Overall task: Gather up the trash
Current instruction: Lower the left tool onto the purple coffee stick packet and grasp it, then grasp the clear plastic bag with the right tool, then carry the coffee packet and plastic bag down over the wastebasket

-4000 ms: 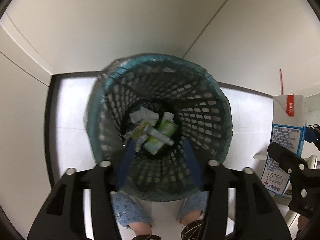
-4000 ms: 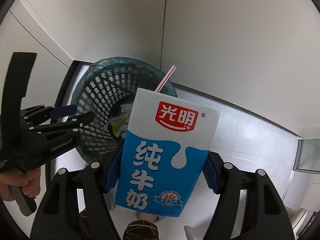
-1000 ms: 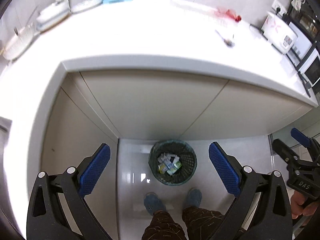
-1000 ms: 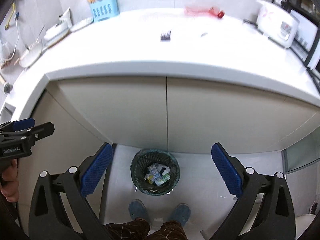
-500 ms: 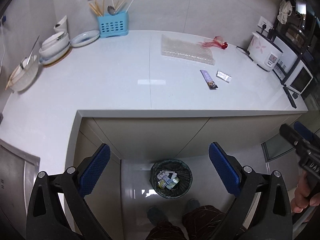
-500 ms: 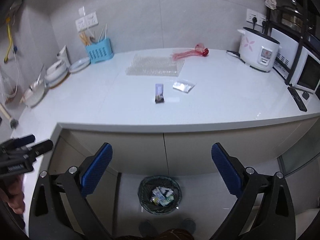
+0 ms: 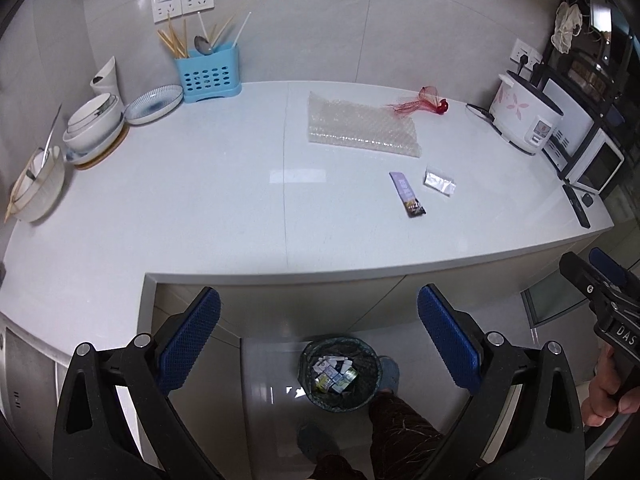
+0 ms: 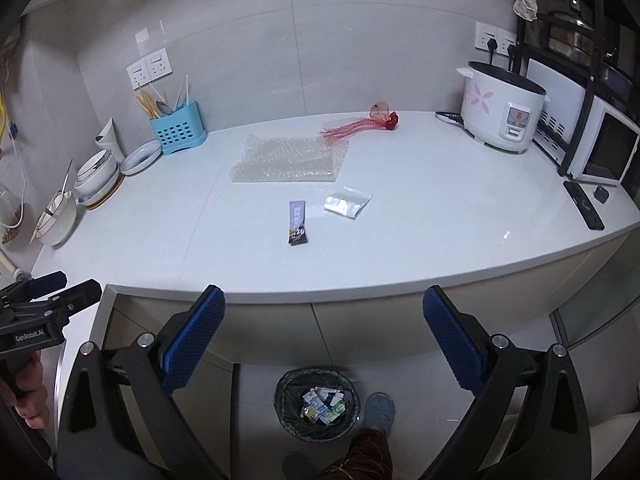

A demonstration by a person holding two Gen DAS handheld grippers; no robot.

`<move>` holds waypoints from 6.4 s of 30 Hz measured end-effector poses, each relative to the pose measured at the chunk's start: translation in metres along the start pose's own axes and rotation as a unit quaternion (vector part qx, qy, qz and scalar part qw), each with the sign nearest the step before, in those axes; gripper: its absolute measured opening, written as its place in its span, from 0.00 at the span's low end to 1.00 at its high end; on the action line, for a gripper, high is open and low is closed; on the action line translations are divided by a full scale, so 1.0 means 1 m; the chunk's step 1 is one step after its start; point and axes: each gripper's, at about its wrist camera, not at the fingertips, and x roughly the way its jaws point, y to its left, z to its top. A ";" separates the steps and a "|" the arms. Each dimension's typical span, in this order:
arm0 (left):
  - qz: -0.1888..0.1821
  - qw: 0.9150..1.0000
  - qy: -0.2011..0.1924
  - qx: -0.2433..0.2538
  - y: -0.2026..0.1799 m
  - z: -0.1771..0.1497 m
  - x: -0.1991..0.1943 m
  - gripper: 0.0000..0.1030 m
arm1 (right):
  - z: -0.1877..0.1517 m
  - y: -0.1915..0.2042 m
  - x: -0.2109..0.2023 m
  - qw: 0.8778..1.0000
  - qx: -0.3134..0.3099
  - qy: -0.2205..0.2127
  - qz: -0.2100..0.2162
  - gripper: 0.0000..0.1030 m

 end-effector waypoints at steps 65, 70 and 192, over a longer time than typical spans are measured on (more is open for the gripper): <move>0.067 0.974 0.203 -0.076 -0.138 0.129 0.273 0.04 | 0.160 -0.088 0.265 0.960 -0.206 0.145 0.122 0.92; 0.065 0.975 0.193 -0.092 -0.124 0.124 0.265 0.04 | 0.150 -0.062 0.276 0.939 -0.271 0.163 0.131 0.92; -0.078 0.993 0.076 0.040 -0.035 -0.111 0.072 0.03 | -0.100 0.039 0.068 0.984 -0.079 0.153 0.043 0.12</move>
